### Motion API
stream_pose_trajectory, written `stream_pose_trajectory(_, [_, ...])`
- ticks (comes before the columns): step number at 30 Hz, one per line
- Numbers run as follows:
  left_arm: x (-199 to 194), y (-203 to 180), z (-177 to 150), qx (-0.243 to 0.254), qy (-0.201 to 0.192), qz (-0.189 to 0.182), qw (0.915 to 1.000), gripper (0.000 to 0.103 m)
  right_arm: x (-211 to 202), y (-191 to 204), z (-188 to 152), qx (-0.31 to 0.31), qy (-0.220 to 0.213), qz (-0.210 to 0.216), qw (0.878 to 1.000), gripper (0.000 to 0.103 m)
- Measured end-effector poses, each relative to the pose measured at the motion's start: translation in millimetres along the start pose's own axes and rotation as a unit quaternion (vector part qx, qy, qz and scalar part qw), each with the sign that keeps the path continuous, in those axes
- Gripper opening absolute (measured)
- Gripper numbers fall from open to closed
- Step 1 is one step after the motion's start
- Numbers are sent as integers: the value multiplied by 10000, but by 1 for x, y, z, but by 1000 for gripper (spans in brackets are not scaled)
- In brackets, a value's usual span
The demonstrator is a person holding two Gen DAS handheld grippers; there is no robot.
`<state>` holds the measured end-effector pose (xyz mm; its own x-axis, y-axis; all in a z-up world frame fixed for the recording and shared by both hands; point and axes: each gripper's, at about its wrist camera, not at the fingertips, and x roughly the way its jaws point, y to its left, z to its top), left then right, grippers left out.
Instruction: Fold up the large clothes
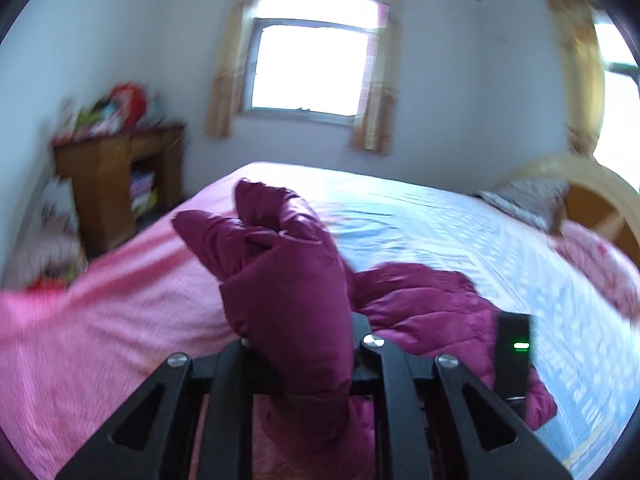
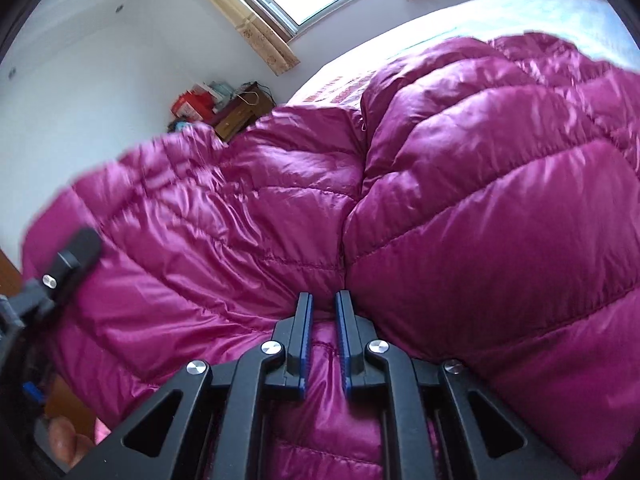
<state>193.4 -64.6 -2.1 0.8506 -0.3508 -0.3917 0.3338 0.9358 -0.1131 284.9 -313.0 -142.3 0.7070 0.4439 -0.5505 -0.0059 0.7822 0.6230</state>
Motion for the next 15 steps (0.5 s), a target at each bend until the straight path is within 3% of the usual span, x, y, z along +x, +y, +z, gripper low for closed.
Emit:
stream_pose_trajectory(4, [-10, -44, -1, 872, -91, -338, 9956, 16, -3, -14, 10, 393, 550, 416, 9968, 10])
stream_pose_trajectory(6, [-16, -68, -2, 1395, -218, -489, 9888, 16, -16, -27, 17, 806, 779, 660, 9915, 10])
stream_pose_trajectory(8, [-19, -82, 0, 1665, -263, -724, 9830, 16, -49, -42, 24, 1021, 436, 828, 9904, 11])
stream_pose_trajectory(10, [-20, -97, -2, 1896, -230, -893, 9775, 16, -92, -56, 28, 977, -58, 706, 9927, 12])
stream_pose_trajectory(15, [-2, -133, -18, 2397, 108, -1165, 9638, 16, -168, -105, 17, 930, -724, -114, 9930, 13])
